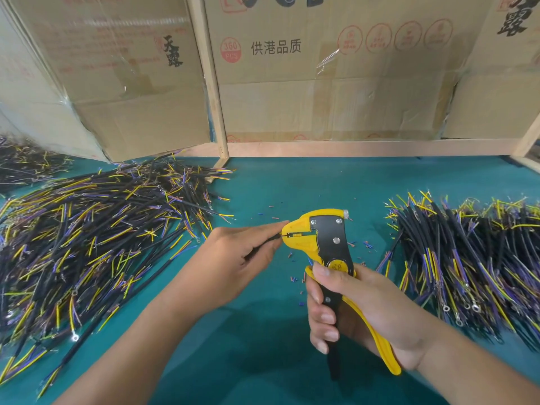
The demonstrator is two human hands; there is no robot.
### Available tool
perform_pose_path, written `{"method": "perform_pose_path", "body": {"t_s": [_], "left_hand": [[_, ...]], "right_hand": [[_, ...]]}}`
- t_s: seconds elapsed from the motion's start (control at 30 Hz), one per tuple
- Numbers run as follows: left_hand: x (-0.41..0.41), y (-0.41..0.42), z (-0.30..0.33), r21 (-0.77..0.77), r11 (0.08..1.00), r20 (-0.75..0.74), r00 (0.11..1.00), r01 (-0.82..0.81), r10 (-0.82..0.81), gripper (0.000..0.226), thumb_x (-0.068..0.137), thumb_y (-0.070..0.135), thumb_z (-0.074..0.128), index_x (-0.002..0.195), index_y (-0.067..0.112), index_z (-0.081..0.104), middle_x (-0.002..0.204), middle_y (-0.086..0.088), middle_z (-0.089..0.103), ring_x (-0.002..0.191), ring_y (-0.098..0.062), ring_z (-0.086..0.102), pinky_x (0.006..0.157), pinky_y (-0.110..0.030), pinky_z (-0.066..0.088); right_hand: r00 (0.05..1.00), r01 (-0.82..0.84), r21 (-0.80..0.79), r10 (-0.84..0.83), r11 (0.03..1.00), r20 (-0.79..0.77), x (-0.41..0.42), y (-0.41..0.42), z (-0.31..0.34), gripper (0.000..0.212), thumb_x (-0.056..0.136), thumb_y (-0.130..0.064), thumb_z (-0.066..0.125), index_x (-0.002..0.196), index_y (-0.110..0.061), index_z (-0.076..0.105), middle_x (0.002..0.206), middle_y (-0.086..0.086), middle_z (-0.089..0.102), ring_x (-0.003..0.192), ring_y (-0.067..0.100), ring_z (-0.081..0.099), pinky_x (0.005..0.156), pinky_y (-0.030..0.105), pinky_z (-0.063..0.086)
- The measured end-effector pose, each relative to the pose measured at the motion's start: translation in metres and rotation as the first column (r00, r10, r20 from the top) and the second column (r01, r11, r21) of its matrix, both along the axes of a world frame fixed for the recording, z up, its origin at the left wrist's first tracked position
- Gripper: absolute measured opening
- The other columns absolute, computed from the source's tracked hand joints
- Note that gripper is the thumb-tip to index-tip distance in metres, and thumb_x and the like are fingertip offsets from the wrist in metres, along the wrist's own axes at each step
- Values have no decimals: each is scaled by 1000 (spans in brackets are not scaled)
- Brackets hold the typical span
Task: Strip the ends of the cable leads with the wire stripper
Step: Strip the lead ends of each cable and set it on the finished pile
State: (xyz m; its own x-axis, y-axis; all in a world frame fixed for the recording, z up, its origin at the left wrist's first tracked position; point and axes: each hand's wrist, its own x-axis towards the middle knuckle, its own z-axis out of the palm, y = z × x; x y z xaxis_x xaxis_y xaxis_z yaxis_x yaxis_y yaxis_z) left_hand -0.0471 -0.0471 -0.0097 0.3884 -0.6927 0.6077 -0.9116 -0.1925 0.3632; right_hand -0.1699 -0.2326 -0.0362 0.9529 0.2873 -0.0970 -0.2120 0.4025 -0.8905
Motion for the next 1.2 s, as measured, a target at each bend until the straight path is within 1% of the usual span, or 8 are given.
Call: {"method": "perform_pose_path", "body": {"t_s": [0.2, 0.37, 0.5, 0.63, 0.7, 0.9, 1.07, 1.2], "left_hand": [[3, 4, 4, 74, 997, 7, 1000, 2, -3, 31, 105, 29, 42, 114, 14, 67, 66, 13, 47, 60, -1, 45, 63, -7, 32], [5, 8, 8, 97, 995, 32, 999, 13, -16, 32, 104, 28, 43, 105, 9, 68, 72, 31, 42, 62, 2, 42, 62, -7, 33], [9, 10, 10, 135, 991, 58, 998, -15, 7, 27, 101, 25, 48, 103, 8, 69, 77, 13, 54, 65, -3, 42, 63, -8, 33], [10, 9, 5, 118, 992, 42, 999, -38, 33, 24, 101, 25, 50, 103, 9, 69, 76, 7, 59, 64, -10, 48, 60, -17, 39], [10, 9, 4, 83, 995, 19, 998, -56, 55, 23, 101, 24, 50, 101, 9, 68, 71, 7, 54, 62, -11, 46, 59, -20, 39], [10, 8, 4, 55, 996, 24, 997, -68, 67, 22, 101, 22, 50, 99, 9, 68, 70, 10, 48, 61, -6, 40, 59, -11, 31], [11, 9, 2, 56, 997, 13, 999, -51, 50, 23, 102, 24, 49, 101, 10, 67, 71, 5, 52, 63, -13, 45, 59, -23, 39], [11, 8, 2, 42, 998, 9, 999, -49, 49, 22, 102, 23, 49, 102, 10, 67, 71, 5, 52, 62, -12, 45, 58, -22, 38]], "right_hand": [[1000, -6, -20, 7, 1000, 2, -1, -3, 2, 39, 89, -42, 73, 80, -7, 57, 66, 10, 41, 55, 25, 42, 60, 40, 47], [1000, 3, -64, -2, 998, 15, 0, -3, 2, 40, 88, -43, 74, 80, -7, 57, 66, 11, 42, 56, 25, 42, 60, 41, 47], [1000, 7, -89, -6, 996, 15, 0, -3, 2, 41, 88, -44, 73, 80, -7, 57, 66, 11, 43, 56, 26, 43, 60, 41, 47], [1000, -11, -30, 10, 999, -6, 0, -4, 1, 38, 89, -41, 73, 82, -7, 58, 68, 12, 43, 58, 26, 45, 63, 43, 48], [999, -15, 32, 16, 999, -28, -1, -4, 2, 36, 89, -39, 73, 84, -6, 59, 70, 12, 43, 60, 27, 45, 65, 43, 49], [999, -39, 74, 41, 997, -28, -1, -7, 4, 35, 88, -38, 75, 87, -6, 59, 72, 12, 44, 62, 28, 47, 69, 44, 49], [998, -60, 80, 61, 995, -8, -1, -8, 3, 36, 90, -38, 73, 91, -5, 58, 75, 13, 44, 66, 28, 47, 72, 46, 48], [997, -80, 81, 81, 993, -3, -1, -7, 3, 35, 91, -37, 71, 90, -5, 58, 75, 13, 45, 66, 28, 48, 72, 46, 48]]}}
